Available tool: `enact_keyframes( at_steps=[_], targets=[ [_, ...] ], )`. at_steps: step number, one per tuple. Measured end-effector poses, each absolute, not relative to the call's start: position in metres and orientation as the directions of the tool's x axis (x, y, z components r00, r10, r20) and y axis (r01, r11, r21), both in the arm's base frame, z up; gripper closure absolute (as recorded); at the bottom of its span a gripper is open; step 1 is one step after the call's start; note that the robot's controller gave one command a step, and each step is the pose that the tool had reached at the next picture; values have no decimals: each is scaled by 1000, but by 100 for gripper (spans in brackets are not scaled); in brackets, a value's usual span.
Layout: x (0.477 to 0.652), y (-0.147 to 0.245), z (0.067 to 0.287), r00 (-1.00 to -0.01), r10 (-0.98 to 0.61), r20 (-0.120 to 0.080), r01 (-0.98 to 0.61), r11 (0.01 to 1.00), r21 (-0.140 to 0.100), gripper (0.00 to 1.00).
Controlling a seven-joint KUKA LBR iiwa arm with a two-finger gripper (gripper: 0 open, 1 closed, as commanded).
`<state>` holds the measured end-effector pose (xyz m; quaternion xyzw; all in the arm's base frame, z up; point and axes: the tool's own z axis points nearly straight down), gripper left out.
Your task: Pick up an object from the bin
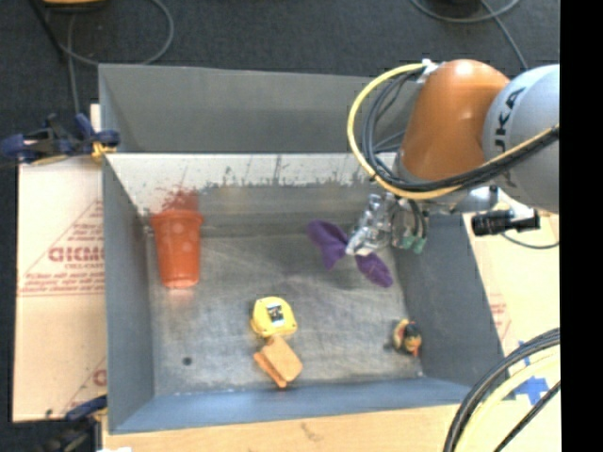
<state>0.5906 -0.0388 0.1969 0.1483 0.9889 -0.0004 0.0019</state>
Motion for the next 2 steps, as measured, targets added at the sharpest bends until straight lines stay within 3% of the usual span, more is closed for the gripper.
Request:
enact_keyframes(
  at_steps=[1, 2],
  targets=[
    [593, -46, 183, -987, 159, -8, 159, 987, 0, 100],
    [635, -81, 303, -989, 151, -7, 151, 989, 0, 100]
  ],
)
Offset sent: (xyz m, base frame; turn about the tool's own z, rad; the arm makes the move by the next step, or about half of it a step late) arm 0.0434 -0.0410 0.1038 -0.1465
